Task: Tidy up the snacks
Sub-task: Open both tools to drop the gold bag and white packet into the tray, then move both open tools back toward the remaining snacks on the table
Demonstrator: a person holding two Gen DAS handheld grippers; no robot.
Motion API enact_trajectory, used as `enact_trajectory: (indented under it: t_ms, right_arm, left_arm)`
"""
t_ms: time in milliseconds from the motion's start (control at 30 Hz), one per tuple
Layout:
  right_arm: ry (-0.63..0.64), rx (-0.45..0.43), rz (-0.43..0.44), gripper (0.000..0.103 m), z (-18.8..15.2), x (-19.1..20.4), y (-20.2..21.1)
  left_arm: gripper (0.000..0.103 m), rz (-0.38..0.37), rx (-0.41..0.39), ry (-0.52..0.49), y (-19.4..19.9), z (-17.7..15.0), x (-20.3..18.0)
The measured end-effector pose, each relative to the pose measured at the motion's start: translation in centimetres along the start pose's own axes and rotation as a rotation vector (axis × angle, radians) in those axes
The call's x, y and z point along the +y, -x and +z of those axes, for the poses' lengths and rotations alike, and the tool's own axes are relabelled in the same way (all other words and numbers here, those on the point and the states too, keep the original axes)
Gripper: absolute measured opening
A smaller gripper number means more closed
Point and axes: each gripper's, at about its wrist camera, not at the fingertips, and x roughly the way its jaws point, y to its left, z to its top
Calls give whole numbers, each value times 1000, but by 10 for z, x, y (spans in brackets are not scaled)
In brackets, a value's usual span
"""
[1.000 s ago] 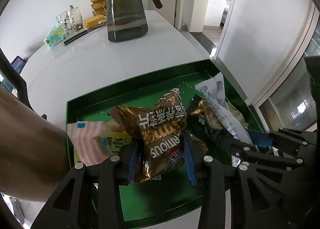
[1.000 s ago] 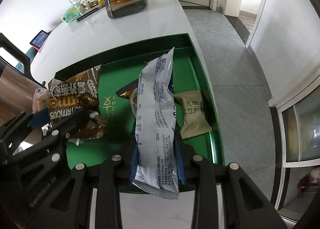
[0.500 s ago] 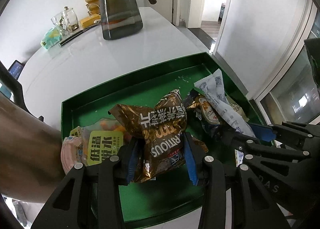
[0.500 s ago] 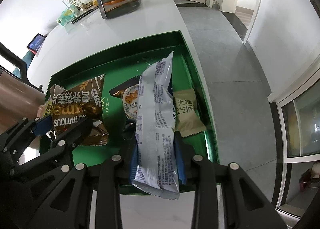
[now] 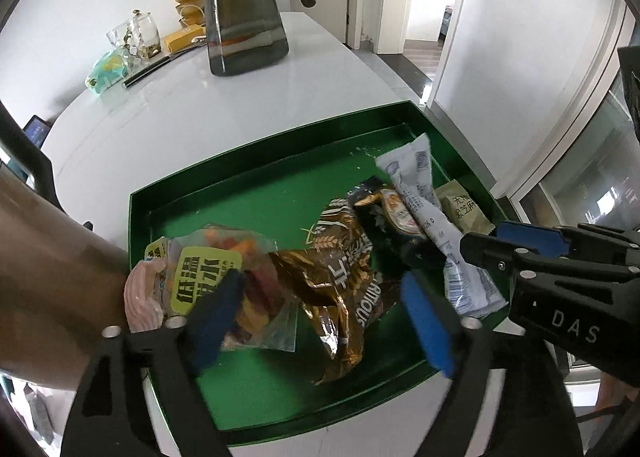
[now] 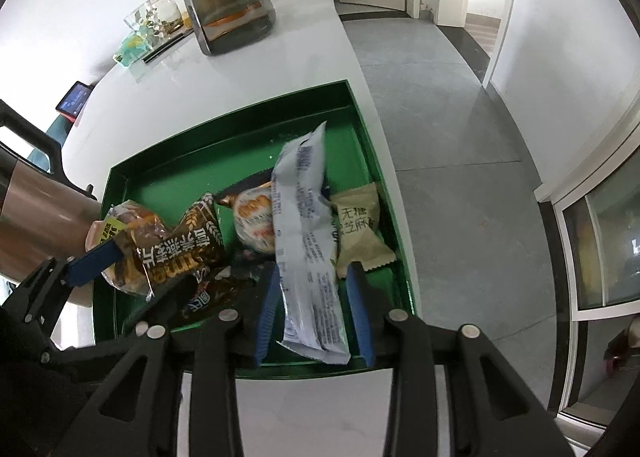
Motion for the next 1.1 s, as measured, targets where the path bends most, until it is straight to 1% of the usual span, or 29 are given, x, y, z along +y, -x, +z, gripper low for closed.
enact_trajectory:
  t_ms: [33, 100, 133, 167, 200, 233, 267, 300, 333, 500, 667, 800, 967, 1100]
  right_arm:
    - [-7, -5, 3, 22, 0, -1, 2]
    - [-14, -11, 4, 23, -1, -3, 6]
    - [-18, -15, 4, 25, -1, -4, 8]
    - [-21, -17, 3, 39, -1, -4, 10]
    - [-27, -19, 1, 52, -1, -4, 12]
    - [-34, -23, 0, 80, 0, -4, 15]
    - [-42, -35, 3, 97, 0, -4, 18]
    - [-45, -47, 5, 101, 0, -4, 21]
    - [-47, -60, 6, 103, 0, -3, 25]
    - [-46, -104, -11, 103, -4, 3, 44]
    - [-37, -135, -28, 103, -19, 9, 63]
    - [-21, -161, -32, 103, -33, 17, 76]
    - [27, -183, -35, 103, -54, 36, 94]
    - [43, -211, -8, 103, -69, 55, 108]
  left_arm:
    - [95, 4, -3, 0, 1, 0, 0]
    - [97, 7, -4, 5, 2, -1, 1]
    - [97, 10, -4, 9, 3, -1, 2]
    - [98, 11, -5, 12, 3, -1, 2]
    - [101, 12, -2, 14, 4, -1, 3]
    - [101, 9, -3, 14, 5, -2, 2]
    - [101, 5, -6, 11, 6, -2, 2]
    - [101, 5, -14, 5, 8, -3, 1]
    - [101, 10, -25, -3, 11, -4, 0]
    - [101, -1, -37, -12, 25, -8, -3]
    - [101, -23, -47, 2, 45, -20, 3]
    - [101, -33, -68, 12, 65, -33, 10]
    - [101, -42, -93, 27, 90, -52, 20]
    - [101, -43, -104, 40, 110, -73, 33]
